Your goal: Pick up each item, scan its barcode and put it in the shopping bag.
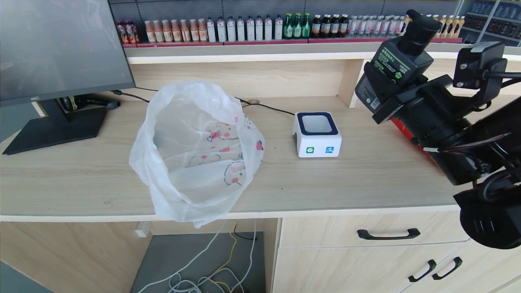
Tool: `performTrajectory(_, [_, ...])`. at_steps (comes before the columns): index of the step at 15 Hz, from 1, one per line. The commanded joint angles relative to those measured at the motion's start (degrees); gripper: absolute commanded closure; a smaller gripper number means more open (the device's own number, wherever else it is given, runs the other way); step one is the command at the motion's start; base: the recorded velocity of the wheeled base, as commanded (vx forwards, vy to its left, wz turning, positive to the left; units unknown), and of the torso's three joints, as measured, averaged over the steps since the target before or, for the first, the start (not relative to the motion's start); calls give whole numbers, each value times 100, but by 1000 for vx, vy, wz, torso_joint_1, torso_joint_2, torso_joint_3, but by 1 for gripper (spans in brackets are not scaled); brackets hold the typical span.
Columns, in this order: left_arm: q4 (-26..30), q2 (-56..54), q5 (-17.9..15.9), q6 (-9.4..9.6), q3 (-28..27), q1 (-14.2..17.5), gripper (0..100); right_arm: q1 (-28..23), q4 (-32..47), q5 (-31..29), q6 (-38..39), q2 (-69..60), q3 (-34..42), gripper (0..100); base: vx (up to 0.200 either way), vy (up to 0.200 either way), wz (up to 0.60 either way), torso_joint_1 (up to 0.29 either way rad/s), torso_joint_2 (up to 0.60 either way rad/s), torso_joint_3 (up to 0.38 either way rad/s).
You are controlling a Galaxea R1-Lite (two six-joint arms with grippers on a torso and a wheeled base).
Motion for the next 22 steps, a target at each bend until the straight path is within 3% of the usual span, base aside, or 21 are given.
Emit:
performTrajectory(1, [-1,0,1,4,0,-4,0,158,5,-54,64,-57,333,100,0,0,0,0,0,0])
performTrajectory(22, [-1,0,1,-4,0,-4,0,228,5,-89,214,-13,491,100,0,200,0,2,2,1])
